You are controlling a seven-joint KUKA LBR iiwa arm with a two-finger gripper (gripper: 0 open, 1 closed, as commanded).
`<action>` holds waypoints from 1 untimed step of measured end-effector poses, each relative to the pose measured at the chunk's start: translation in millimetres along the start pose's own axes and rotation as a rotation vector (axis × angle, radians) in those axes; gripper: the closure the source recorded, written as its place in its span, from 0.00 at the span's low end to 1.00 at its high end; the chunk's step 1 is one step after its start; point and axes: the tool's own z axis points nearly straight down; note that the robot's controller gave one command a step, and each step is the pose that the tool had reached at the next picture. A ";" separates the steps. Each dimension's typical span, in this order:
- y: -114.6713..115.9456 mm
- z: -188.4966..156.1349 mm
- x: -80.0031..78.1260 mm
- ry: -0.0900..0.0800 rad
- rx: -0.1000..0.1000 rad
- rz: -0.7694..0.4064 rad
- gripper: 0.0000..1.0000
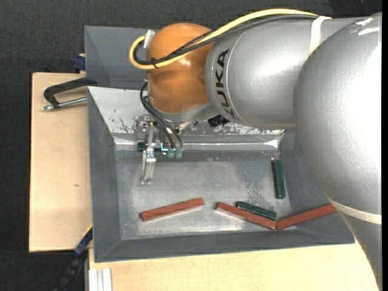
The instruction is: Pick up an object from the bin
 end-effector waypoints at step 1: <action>-0.8 -4.9 -2.1 -0.008 -0.002 0.002 0.00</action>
Offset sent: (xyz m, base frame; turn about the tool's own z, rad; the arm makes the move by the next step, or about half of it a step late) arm -0.0208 -0.0713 -0.0975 -0.0604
